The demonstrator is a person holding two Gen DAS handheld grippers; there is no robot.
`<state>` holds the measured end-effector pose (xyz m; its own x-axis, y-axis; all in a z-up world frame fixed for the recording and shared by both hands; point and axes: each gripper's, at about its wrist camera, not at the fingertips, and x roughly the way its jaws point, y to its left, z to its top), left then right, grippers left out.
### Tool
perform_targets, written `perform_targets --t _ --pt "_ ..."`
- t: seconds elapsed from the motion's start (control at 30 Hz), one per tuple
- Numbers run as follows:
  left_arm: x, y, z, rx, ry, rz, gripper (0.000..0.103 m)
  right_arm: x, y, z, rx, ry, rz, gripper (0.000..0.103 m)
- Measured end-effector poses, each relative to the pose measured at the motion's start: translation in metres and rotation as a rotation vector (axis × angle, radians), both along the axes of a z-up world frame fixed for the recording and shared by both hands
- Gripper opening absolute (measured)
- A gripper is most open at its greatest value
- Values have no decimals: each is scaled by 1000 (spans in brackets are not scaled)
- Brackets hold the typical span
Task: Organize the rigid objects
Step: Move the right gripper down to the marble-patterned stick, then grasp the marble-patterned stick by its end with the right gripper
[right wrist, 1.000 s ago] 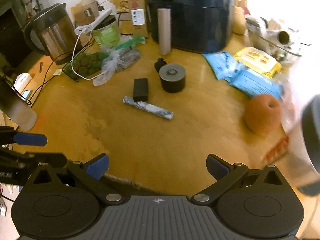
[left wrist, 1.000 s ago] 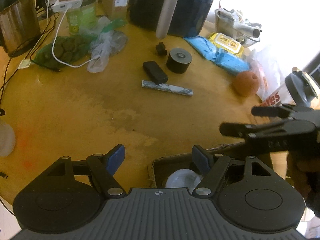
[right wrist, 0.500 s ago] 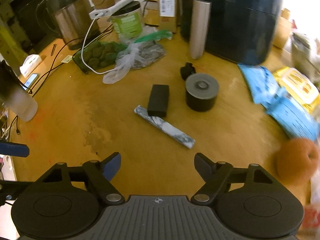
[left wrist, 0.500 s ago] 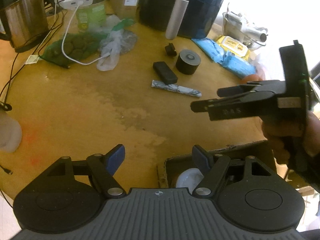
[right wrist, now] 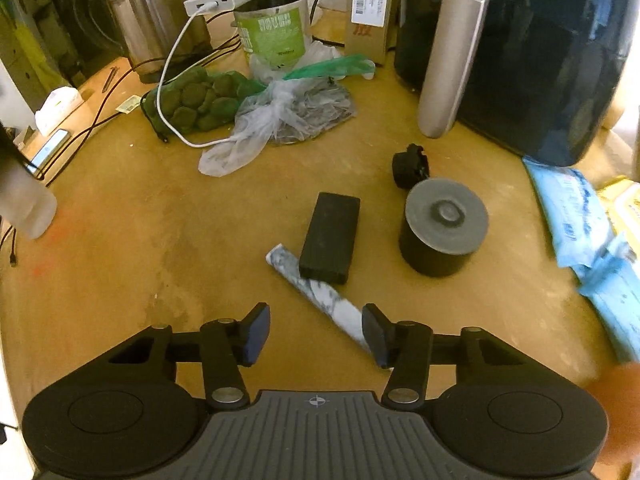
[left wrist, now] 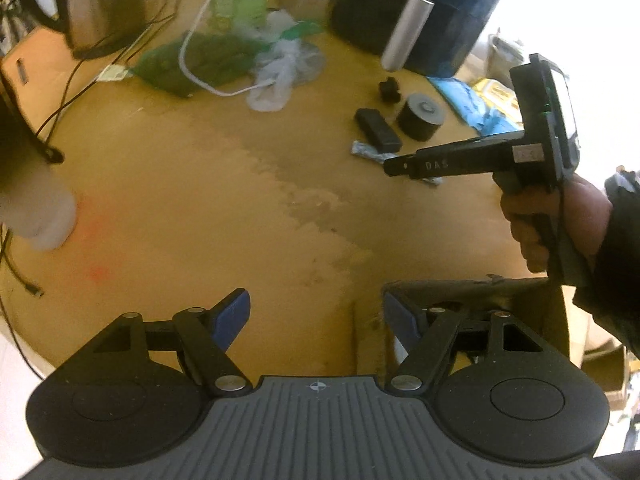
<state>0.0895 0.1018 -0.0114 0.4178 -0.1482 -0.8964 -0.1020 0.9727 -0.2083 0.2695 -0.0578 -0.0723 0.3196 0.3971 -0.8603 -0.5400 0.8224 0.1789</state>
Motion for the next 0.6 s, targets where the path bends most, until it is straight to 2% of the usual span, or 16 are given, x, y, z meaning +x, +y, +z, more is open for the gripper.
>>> perform_targets --t 0.13,0.2,0.4,0.57,0.6 --pt "-4 8 0 -1 6 32 74 8 12 -10 -34 -17 18 42" --pt "-6 11 0 -1 6 46 74 11 16 -15 -58 -7 28 32" --pt "-6 13 -2 -8 4 60 74 6 18 -17 -59 3 66 25" --pt "-4 9 1 -19 -30 63 74 -1 24 -15 -95 -19 99 23" --pt "-3 8 1 -21 -35 62 74 -1 25 -15 -98 -18 98 20"
